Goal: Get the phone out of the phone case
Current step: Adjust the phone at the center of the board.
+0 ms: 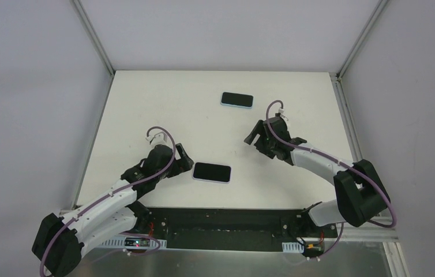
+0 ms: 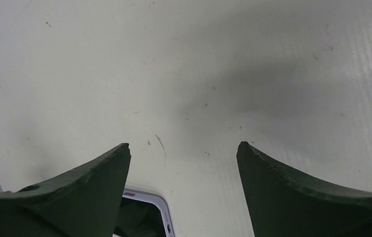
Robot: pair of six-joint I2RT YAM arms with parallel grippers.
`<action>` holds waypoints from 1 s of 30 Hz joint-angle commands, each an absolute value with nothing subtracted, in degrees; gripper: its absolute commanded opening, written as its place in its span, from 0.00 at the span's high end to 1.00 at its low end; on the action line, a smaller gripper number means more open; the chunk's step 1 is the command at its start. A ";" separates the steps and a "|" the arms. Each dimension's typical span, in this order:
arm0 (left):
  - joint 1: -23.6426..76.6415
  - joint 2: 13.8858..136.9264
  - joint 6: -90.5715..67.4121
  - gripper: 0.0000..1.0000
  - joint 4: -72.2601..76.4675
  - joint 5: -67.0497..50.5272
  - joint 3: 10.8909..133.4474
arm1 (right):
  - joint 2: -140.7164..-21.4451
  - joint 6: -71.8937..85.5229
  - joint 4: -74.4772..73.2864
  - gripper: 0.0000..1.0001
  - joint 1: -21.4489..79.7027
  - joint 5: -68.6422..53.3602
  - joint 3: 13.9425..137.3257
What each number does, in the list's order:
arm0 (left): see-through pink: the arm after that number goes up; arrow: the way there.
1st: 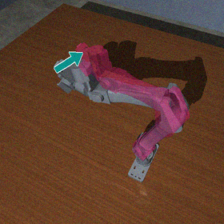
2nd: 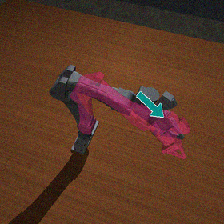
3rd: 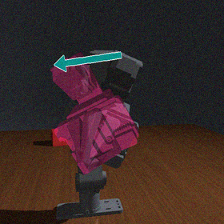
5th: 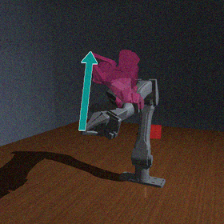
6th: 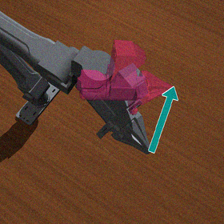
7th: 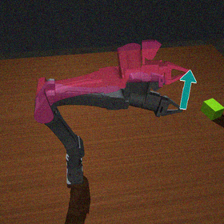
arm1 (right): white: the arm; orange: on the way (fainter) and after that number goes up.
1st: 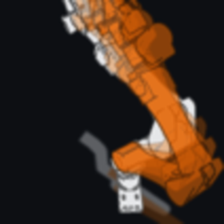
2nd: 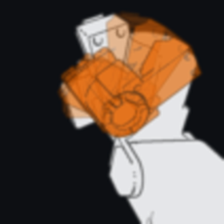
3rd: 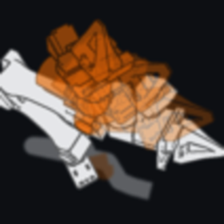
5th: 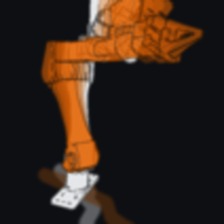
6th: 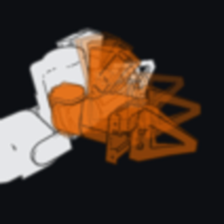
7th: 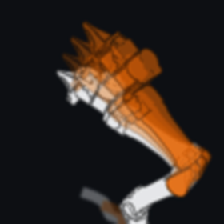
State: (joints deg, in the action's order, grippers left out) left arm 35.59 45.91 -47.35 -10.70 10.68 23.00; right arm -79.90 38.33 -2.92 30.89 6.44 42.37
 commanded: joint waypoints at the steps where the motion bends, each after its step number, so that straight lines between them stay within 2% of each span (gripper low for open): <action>1: 35.82 48.20 -48.18 0.13 -0.25 8.33 23.68 | -82.68 38.58 2.32 0.22 31.94 3.23 44.75; 5: 35.83 49.57 -49.32 0.19 0.47 7.37 22.42 | -84.29 37.80 2.82 0.28 34.13 1.94 44.66; 11: 35.84 48.43 -50.37 0.22 3.02 4.61 18.76 | -87.29 38.49 5.66 0.30 37.19 0.46 43.86; 22: 36.03 46.29 -50.03 0.40 4.48 -3.17 13.23 | -94.12 38.50 5.89 0.39 41.18 -2.02 48.86; 30: 36.60 50.45 -49.73 0.42 4.96 -6.10 13.12 | -95.37 38.80 5.92 0.44 43.19 -1.66 48.17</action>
State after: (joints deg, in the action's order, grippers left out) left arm 35.73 48.97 -50.15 3.09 -3.60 13.34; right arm -94.96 38.54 5.58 42.09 -1.65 47.70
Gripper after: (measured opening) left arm 0.578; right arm 0.566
